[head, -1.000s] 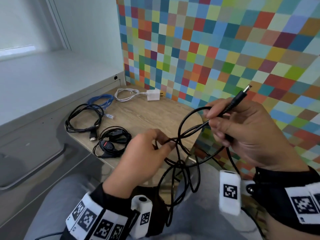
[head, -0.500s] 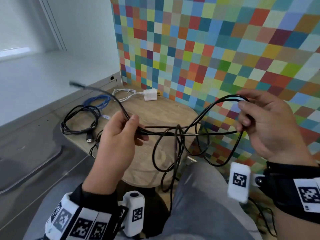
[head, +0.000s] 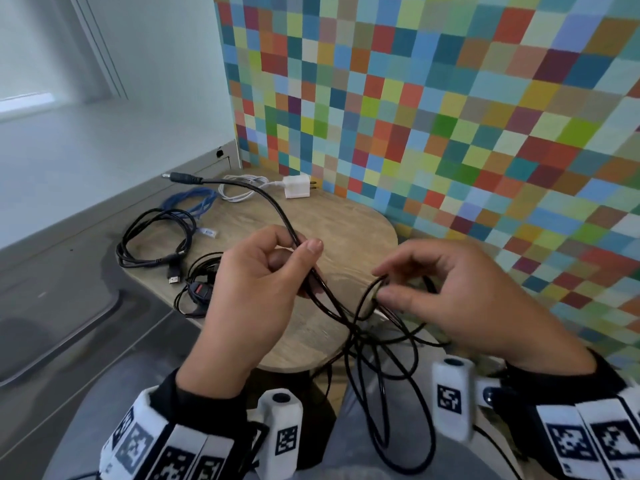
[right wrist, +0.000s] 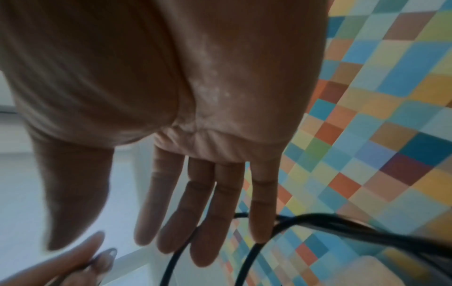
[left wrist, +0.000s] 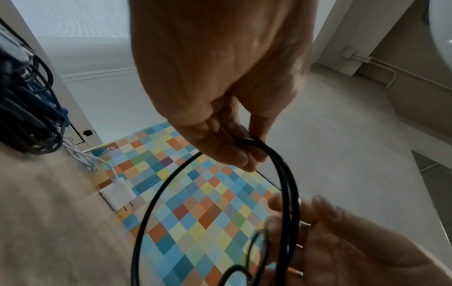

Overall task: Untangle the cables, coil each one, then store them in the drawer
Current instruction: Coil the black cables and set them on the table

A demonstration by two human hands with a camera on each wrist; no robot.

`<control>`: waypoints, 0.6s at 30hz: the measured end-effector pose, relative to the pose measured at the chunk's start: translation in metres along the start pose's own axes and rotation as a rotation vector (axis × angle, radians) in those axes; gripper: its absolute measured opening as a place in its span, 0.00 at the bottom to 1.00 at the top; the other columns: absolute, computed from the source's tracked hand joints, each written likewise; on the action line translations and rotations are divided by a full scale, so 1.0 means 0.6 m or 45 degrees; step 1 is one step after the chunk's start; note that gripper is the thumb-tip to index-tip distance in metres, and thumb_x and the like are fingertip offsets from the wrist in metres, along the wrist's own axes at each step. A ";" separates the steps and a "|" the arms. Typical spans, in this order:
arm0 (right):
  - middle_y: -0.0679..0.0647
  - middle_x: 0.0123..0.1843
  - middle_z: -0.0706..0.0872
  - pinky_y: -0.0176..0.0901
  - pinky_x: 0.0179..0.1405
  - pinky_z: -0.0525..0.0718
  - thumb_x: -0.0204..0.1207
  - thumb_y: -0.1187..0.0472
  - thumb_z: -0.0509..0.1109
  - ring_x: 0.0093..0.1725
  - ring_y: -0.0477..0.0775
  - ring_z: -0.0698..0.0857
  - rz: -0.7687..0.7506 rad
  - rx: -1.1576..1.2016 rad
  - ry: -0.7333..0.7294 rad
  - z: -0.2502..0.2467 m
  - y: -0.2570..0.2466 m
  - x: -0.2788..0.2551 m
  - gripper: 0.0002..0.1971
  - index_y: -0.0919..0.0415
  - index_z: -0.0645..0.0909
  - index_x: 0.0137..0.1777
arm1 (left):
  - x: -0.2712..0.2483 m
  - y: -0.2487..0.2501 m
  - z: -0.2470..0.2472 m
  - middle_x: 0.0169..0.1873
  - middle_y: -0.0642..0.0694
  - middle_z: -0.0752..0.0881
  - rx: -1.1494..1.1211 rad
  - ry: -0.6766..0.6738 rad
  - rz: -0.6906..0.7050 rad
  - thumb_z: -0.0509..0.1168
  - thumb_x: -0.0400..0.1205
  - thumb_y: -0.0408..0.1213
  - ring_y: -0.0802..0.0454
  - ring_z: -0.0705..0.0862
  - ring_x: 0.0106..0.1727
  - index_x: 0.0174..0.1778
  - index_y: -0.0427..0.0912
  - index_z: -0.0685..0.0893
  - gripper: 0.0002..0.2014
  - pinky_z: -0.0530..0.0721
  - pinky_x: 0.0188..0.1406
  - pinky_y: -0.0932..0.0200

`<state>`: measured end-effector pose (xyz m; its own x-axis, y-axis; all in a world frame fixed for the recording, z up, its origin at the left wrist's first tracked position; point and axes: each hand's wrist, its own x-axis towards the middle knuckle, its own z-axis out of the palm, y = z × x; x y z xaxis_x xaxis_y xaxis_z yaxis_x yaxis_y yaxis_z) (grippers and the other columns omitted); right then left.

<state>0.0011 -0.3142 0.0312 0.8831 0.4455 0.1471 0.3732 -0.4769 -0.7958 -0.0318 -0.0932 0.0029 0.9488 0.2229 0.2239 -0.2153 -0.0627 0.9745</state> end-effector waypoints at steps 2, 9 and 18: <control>0.35 0.53 0.91 0.38 0.57 0.87 0.68 0.46 0.85 0.56 0.37 0.88 0.030 -0.110 -0.116 0.009 -0.001 0.000 0.17 0.34 0.89 0.57 | -0.001 0.004 0.001 0.26 0.40 0.89 -0.008 0.003 -0.007 0.71 0.79 0.45 0.45 0.89 0.30 0.46 0.38 0.87 0.12 0.93 0.43 0.38; 0.35 0.50 0.89 0.41 0.51 0.88 0.74 0.48 0.83 0.51 0.35 0.87 0.014 -0.356 -0.325 0.060 0.010 0.000 0.13 0.38 0.88 0.57 | -0.008 0.014 0.013 0.26 0.40 0.90 -0.016 -0.032 -0.036 0.73 0.73 0.52 0.43 0.90 0.29 0.42 0.42 0.86 0.15 0.90 0.36 0.52; 0.52 0.43 0.93 0.60 0.50 0.91 0.77 0.48 0.73 0.44 0.53 0.92 0.022 0.103 -0.011 0.035 0.037 -0.013 0.09 0.51 0.92 0.46 | 0.001 0.031 0.015 0.39 0.46 0.94 0.053 -0.132 0.023 0.66 0.76 0.55 0.46 0.93 0.37 0.49 0.44 0.86 0.18 0.91 0.38 0.53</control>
<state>-0.0037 -0.3126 -0.0001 0.8866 0.4446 0.1278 0.3331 -0.4220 -0.8432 -0.0333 -0.1031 0.0209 0.9641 0.1200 0.2370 -0.2249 -0.1065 0.9686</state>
